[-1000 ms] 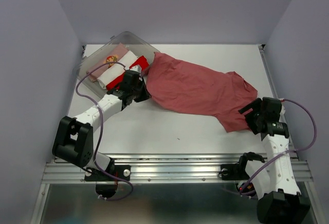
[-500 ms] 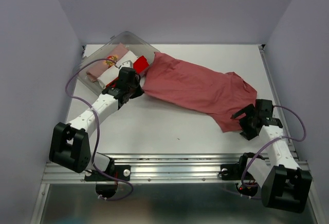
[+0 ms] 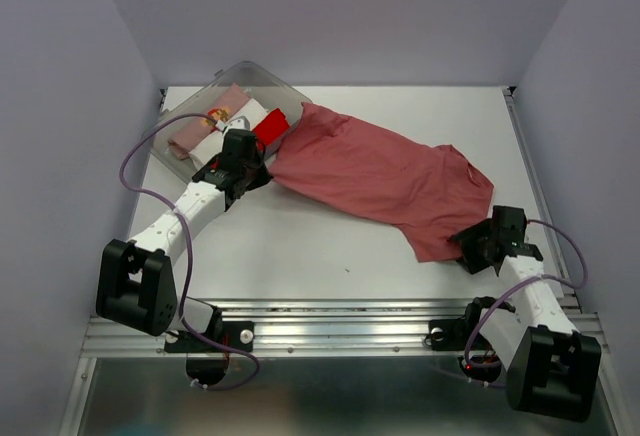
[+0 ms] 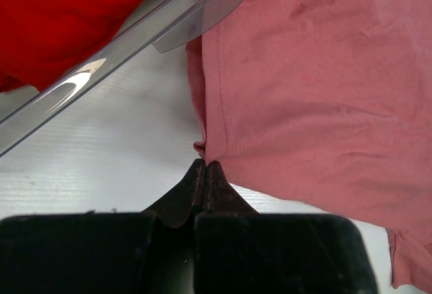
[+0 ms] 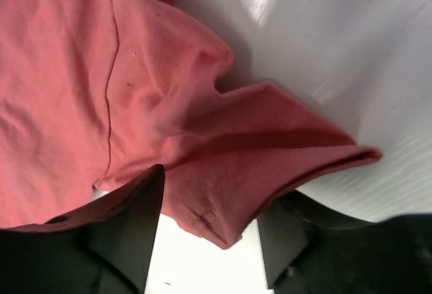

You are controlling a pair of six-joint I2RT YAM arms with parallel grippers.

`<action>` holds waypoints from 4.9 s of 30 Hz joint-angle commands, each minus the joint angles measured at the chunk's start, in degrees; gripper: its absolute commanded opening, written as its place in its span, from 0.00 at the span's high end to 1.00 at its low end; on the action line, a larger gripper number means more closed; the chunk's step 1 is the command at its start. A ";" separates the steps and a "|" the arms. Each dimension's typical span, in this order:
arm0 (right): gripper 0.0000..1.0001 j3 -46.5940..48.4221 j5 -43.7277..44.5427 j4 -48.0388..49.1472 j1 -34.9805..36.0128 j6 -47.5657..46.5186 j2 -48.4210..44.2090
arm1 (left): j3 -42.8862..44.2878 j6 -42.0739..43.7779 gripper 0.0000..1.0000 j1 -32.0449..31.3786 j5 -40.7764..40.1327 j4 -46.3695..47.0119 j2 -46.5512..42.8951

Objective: Roll the t-shirts
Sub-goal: Flatten out the T-shirt at the center of the board.

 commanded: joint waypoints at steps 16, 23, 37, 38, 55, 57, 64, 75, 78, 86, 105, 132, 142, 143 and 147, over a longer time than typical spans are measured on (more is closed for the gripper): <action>0.99 19.58 5.99 2.16 -0.29 -3.01 -3.04 | 5.86 2.59 1.00 0.24 3.92 -0.81 -0.67; 0.99 23.94 7.06 -4.06 -0.29 -6.26 -6.10 | 2.18 1.80 1.00 0.15 5.92 -3.63 -5.67; 0.99 5.29 2.83 -9.97 -0.29 -3.37 -15.08 | -16.90 -5.31 0.23 -0.20 7.00 -3.71 -11.65; 0.99 5.38 2.92 -9.80 -0.29 -3.63 -14.73 | -17.25 -6.10 0.24 -0.11 6.30 -3.89 -11.92; 0.99 4.94 0.90 -6.72 -0.29 -3.72 -12.53 | -20.59 -18.68 0.26 -2.66 1.46 5.23 -3.58; 0.99 4.77 0.73 -6.46 -0.29 -3.54 -12.27 | -20.24 -18.85 0.27 -3.19 1.20 6.21 -1.13; 0.99 5.29 0.99 -6.46 -0.29 -3.72 -11.74 | -16.99 -17.89 0.39 -4.16 0.58 9.29 4.07; 0.99 5.64 2.39 -6.81 -0.29 -3.54 -12.26 | -14.53 -15.87 1.00 -4.68 1.46 10.26 7.24; 0.99 5.73 2.83 -6.81 -0.29 -3.72 -12.09 | -13.65 -14.99 1.00 -4.68 1.20 9.56 5.23; 0.99 12.13 6.26 -4.27 -0.29 -5.91 -7.89 | -5.31 -9.90 1.00 -4.60 -2.67 1.39 -3.74; 0.99 71.72 12.42 -2.68 -0.29 -20.68 3.03 | 29.41 6.37 1.00 -4.33 -3.63 1.64 -18.93; 0.99 111.11 6.08 -9.18 -0.29 -20.86 1.36 | 47.17 8.13 1.00 -4.33 -4.17 0.24 -30.46; 0.99 101.73 18.12 -14.54 1.38 -26.39 -1.28 | 41.73 7.25 1.00 -4.33 -2.50 3.31 -23.71; 0.99 97.79 19.69 -15.24 1.38 -27.35 -1.19 | 40.94 7.25 1.00 -4.25 -2.32 3.75 -21.87; 0.99 86.61 24.27 -15.42 1.38 -29.29 -1.10 | 36.81 7.34 1.00 -4.33 -1.53 6.29 -16.78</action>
